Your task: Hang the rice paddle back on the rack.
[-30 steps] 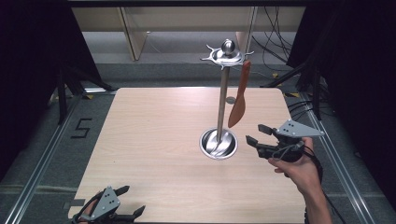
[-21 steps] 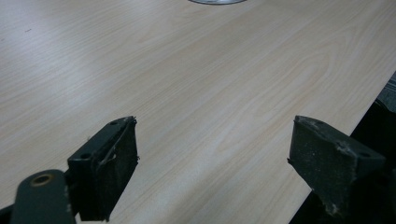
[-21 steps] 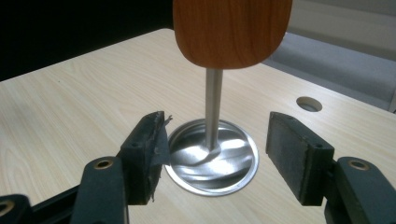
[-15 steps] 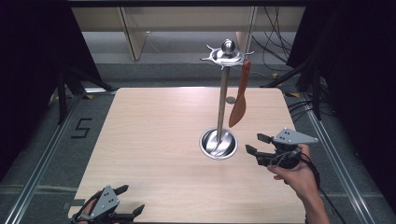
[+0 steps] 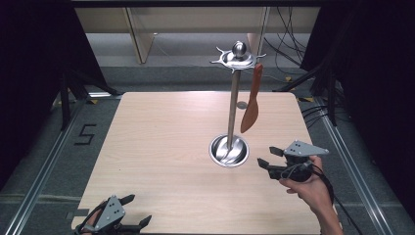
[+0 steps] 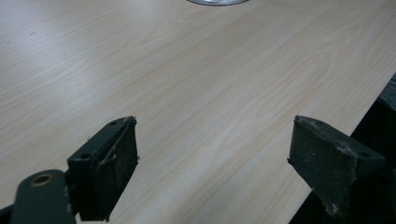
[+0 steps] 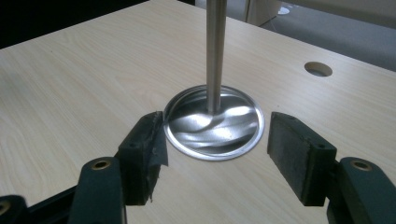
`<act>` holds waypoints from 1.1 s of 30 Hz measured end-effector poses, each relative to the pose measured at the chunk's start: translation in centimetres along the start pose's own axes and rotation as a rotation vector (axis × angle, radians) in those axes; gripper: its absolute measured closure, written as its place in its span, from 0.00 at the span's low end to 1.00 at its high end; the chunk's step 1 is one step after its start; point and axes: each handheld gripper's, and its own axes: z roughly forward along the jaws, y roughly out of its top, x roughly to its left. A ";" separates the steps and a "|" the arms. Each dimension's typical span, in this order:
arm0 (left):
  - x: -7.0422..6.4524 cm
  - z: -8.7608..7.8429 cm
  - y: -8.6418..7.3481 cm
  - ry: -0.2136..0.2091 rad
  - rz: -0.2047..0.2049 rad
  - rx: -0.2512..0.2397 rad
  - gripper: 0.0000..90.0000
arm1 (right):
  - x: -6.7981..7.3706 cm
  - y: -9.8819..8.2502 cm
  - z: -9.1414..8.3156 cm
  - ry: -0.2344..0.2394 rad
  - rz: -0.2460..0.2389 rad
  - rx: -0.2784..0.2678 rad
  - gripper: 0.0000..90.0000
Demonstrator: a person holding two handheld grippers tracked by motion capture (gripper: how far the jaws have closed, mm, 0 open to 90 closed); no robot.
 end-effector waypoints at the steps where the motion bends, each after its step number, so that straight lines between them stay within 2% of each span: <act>1: 0.0 -0.1 0.0 -0.004 0.002 0.009 0.16 | 0.0 -0.1 -0.1 0.006 0.004 0.010 0.42; 2: 0.0 -0.1 0.0 -0.003 0.002 0.006 0.16 | -0.1 -0.2 -0.1 0.001 -0.008 0.004 0.42; 3: 0.0 -0.1 0.0 0.006 0.003 0.002 0.16 | 0.1 -0.3 0.0 -0.001 0.009 0.002 0.42; 5: -0.2 -0.1 -0.1 0.001 -0.042 -0.003 0.16 | 0.1 -0.6 0.1 -0.003 0.008 0.006 0.42; 8: -0.2 0.0 0.0 -0.001 -0.038 -0.010 0.16 | 0.2 -0.8 0.2 0.007 0.014 0.013 0.42; 10: -0.1 0.0 0.1 -0.001 -0.007 -0.006 0.16 | 0.3 -1.1 0.3 0.005 0.006 0.033 0.41; 11: 0.2 -0.1 0.1 0.003 0.024 0.024 0.16 | 0.3 -1.1 0.3 0.005 0.006 0.033 0.41; 12: 0.1 0.0 0.0 0.000 0.011 0.004 0.16 | 0.4 -1.2 0.4 0.005 0.014 0.029 0.41; 13: -0.1 0.0 -0.1 0.001 -0.027 0.003 0.16 | 0.5 -1.3 0.3 0.007 0.018 0.040 0.41; 15: 0.0 -0.1 0.0 -0.003 -0.019 0.013 0.16 | 0.5 -1.4 0.4 0.005 0.000 0.033 0.41; 16: 0.0 0.0 0.0 -0.004 -0.010 -0.004 0.16 | 0.6 -1.4 0.4 0.011 0.009 0.042 0.41; 17: 0.1 -0.1 0.0 -0.002 0.013 0.011 0.16 | 0.6 -1.4 0.4 0.011 0.009 0.042 0.41; 19: 0.3 -0.2 0.0 0.004 0.028 0.028 0.16 | 0.8 -1.5 0.4 0.005 0.018 0.048 0.41; 20: 0.0 -0.1 -0.1 0.010 -0.005 0.025 0.16 | 0.7 -1.5 0.4 0.012 -0.004 0.050 0.41; 22: 0.1 -0.1 -0.1 0.001 -0.004 0.017 0.16 | 1.1 -1.7 0.4 0.012 0.017 0.053 0.41; 23: 0.2 -0.1 0.0 0.002 0.016 0.015 0.16 | 1.1 -1.7 0.4 0.015 0.010 0.058 0.41; 24: 0.0 -0.1 -0.1 0.001 -0.017 0.015 0.16 | 1.1 -1.8 0.5 0.015 0.000 0.043 0.41; 25: 0.0 -0.1 -0.1 0.000 -0.020 0.018 0.16 | 1.0 -1.8 0.5 0.016 -0.015 0.047 0.41; 29: -0.1 0.0 -0.1 0.003 -0.027 0.007 0.16 | 1.4 -2.3 0.7 0.014 0.007 0.055 0.41; 31: 0.0 0.0 -0.1 -0.003 -0.026 0.014 0.16 | 1.2 -2.5 0.9 0.014 -0.024 0.061 0.41; 32: -0.1 0.0 -0.1 0.003 -0.027 0.006 0.16 | 1.3 -2.5 0.8 0.021 -0.011 0.072 0.41; 33: 0.0 0.0 -0.1 0.006 -0.021 0.011 0.16 | 1.3 -2.7 0.9 0.016 -0.020 0.071 0.41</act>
